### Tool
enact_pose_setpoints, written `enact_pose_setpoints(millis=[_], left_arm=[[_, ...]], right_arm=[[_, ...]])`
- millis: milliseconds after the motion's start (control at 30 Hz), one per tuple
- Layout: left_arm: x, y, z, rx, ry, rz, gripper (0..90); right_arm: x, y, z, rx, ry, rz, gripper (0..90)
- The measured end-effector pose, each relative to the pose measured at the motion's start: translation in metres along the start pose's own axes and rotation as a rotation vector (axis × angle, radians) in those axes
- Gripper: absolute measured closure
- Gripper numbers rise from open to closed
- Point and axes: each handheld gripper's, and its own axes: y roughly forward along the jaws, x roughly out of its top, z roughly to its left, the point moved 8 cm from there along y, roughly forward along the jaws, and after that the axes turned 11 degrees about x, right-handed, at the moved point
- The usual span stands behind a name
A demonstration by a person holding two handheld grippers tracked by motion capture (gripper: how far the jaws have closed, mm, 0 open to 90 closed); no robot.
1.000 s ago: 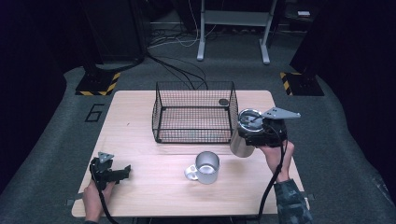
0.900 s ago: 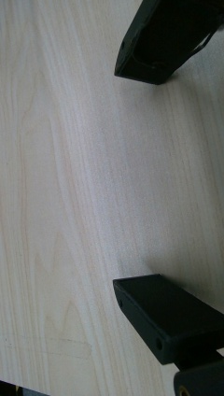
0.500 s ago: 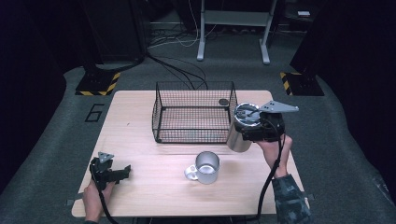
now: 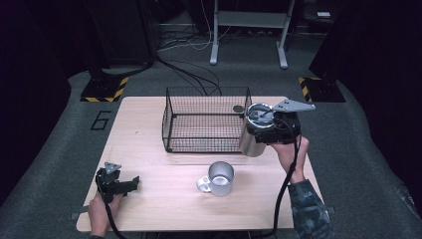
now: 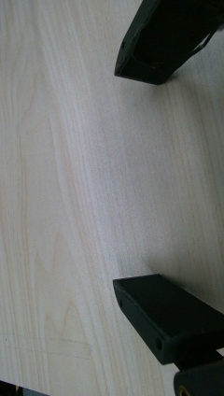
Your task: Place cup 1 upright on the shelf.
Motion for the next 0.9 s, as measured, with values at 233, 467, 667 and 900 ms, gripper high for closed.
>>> enact_pose_setpoints(millis=[233,467,667,900], left_arm=[[0.000,0.000,0.000,0.000,0.000,0.000,1.5],[0.000,0.000,0.000,0.000,-0.001,-0.001,1.5],[0.000,0.000,0.001,-0.002,0.011,0.006,1.6],[0.000,0.000,0.001,-0.001,0.010,0.005,1.5]], right_arm=[[0.015,0.006,0.002,0.005,-0.020,-0.003,3.4],[0.023,0.014,0.004,0.015,-0.035,0.002,3.3],[0.035,0.020,0.002,0.017,-0.029,-0.006,3.3],[0.041,0.034,0.004,0.023,-0.037,0.004,3.4]])
